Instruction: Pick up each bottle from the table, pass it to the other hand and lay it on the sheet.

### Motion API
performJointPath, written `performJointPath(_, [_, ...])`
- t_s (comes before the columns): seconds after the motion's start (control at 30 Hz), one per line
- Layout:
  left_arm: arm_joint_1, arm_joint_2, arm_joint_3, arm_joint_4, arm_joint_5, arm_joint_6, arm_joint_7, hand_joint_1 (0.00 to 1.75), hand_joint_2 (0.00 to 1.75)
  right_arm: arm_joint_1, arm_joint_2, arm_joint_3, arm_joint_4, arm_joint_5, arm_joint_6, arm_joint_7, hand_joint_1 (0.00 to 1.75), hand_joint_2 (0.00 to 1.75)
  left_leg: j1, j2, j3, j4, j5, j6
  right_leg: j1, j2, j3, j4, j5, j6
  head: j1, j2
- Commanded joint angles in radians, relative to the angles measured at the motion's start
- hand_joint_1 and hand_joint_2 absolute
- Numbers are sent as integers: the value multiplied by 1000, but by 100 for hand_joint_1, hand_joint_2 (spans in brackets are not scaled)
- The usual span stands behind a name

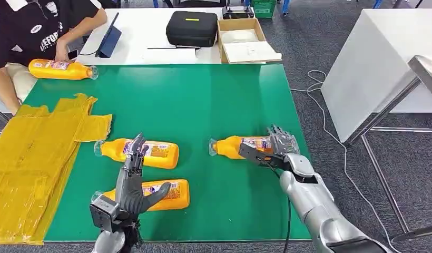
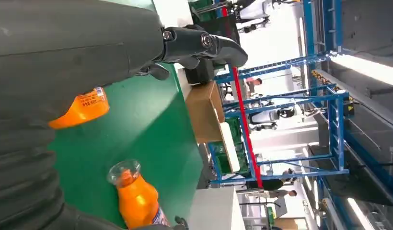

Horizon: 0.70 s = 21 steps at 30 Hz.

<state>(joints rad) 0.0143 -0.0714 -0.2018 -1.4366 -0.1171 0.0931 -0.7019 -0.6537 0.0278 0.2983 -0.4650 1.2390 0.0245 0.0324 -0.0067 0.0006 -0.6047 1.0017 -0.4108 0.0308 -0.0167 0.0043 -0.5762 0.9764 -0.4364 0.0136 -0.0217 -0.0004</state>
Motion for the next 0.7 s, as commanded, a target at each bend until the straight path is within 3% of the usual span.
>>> performJointPath(0.03, [-80, -24, -23, 131, -5, 0, 4, 0, 175, -81, 1, -65, 162, -59, 100, 30, 0, 175, 0, -2, 1, 0, 1, -1, 0, -2, 2, -1, 0, -1, 0, 0])
performJointPath(0.1, [-76, -22, -23, 128, -2, 1, 4, 0, 175, -84, 8, -58, 167, -55, 103, 36, 0, 175, 0, -2, 2, -1, 1, -2, 0, -3, 3, -1, 0, -1, 0, 0])
performJointPath(0.13, [-77, -20, -24, 127, 0, 2, 4, 0, 175, -85, 10, -53, 169, -51, 104, 37, 65, 175, 0, -2, 3, -1, 1, -3, 0, -3, 4, -2, 0, -2, 0, 0])
performJointPath(0.17, [-79, -18, -24, 127, 3, 1, 4, 0, 175, -87, 12, -49, 171, -49, 111, 36, 157, 175, 0, -2, 3, -1, 1, -2, 0, -2, 4, -1, 0, -1, 0, 0])
performJointPath(0.23, [-82, -16, -23, 125, 7, 4, 4, 0, 175, -86, 14, -45, 169, -49, 108, 34, 168, 175, 1, -2, 3, -1, 0, -3, 1, -2, 5, -2, 0, -2, 0, 0])
performJointPath(0.43, [-83, -3, -38, 119, 20, 17, 4, 0, 175, -75, 5, -51, 159, -61, 84, 42, 162, 175, 1, -2, 4, -1, 0, -2, 0, -2, 6, -1, 0, -1, 0, 0])
performJointPath(0.57, [-78, 1, -37, 114, 27, 23, 4, 0, 175, -75, 1, -50, 156, -60, 80, 42, 171, 175, 1, -3, 5, -1, 0, -3, 1, -3, 6, -2, 0, -2, 0, 0])
performJointPath(0.7, [-69, 18, -47, 98, 46, 44, 4, 0, 175, -61, 11, -64, 126, -83, -4, 24, 175, 175, 0, -1, 4, -1, 0, -2, 0, -1, 4, -1, 0, -1, 0, 0])
